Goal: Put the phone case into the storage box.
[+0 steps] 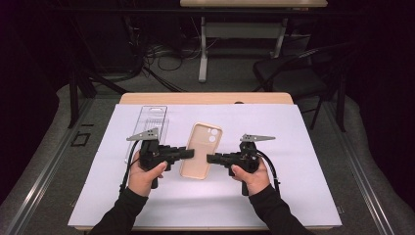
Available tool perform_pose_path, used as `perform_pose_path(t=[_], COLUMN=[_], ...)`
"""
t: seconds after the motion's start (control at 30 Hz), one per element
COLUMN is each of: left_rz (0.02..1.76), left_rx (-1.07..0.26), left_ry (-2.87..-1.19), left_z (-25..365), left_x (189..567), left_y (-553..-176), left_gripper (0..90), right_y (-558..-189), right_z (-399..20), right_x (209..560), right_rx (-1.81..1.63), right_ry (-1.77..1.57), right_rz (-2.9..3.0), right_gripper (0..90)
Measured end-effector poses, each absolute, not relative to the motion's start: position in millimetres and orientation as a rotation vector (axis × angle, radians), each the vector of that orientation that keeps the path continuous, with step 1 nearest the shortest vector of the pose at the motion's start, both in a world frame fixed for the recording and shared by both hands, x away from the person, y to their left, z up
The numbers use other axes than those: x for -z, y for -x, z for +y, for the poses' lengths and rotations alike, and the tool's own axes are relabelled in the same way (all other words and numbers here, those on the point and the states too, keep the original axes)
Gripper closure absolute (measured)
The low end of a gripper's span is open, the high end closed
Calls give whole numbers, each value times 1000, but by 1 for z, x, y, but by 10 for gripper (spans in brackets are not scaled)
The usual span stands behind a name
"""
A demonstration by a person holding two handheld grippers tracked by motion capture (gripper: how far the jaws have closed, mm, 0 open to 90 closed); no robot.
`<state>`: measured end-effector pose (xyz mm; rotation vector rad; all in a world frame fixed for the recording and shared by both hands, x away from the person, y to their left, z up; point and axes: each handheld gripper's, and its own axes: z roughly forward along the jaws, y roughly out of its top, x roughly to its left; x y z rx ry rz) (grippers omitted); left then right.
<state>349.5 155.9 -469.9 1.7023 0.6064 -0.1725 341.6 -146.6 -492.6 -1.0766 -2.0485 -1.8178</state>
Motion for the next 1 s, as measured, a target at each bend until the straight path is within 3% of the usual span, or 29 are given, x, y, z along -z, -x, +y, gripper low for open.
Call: perform_pose_path(t=[0.43,1.0], left_rz=[611,643], left_rx=[158,137], left_ry=[-1709,-1710], left_z=[155,156], left_x=[469,469], left_y=[-349,-350], left_gripper=[768,613], right_y=[-341,-342], right_z=[-147,-151], right_x=[492,491], right_rx=[1832,1846], right_ry=[1079,1102], right_rz=[-2057,-2058], right_gripper=[813,813])
